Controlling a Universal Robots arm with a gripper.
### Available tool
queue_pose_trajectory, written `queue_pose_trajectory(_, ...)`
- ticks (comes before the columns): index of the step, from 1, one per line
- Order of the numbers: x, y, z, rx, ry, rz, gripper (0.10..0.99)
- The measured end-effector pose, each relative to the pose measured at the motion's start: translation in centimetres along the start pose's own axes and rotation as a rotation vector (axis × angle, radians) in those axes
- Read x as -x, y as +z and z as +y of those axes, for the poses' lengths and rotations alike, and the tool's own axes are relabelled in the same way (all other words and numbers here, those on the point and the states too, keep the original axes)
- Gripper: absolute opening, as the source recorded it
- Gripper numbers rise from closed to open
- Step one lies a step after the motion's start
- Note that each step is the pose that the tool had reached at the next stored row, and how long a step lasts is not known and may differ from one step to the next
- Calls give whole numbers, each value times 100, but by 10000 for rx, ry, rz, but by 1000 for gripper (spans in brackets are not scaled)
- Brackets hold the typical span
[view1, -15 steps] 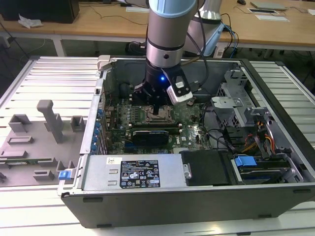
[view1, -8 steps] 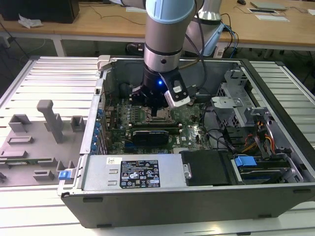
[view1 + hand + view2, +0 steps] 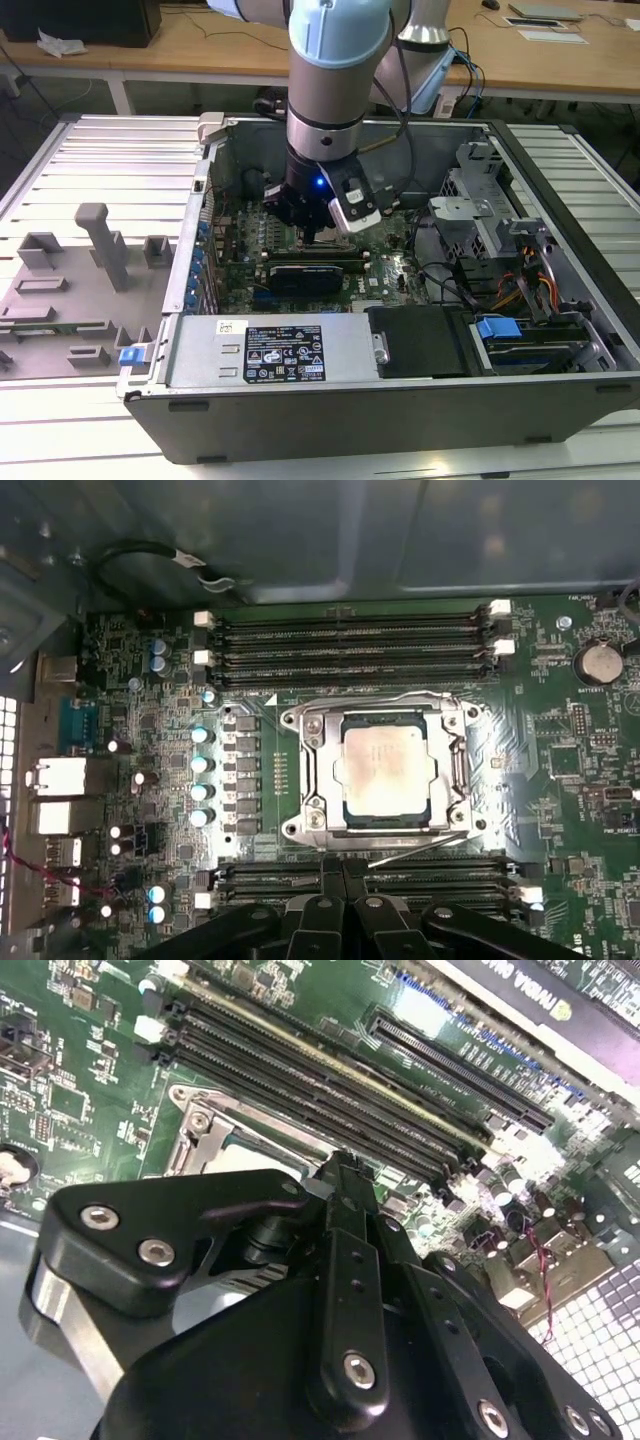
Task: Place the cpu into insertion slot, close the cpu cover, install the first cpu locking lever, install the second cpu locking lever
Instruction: 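Install the second cpu locking lever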
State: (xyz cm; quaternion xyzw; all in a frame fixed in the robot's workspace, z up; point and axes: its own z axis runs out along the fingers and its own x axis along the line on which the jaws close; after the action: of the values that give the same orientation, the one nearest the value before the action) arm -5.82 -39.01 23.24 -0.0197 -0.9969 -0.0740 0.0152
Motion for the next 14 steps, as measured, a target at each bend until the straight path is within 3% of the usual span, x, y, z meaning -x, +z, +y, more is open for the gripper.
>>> queue_pose_trajectory(6, -75, 51, -63, 380, -12, 12, 106)
queue_pose_trajectory(10, -143, 113, -114, 861, -27, 29, 106)
queue_pose_trajectory(14, -155, 151, -160, 983, -30, 31, 106)
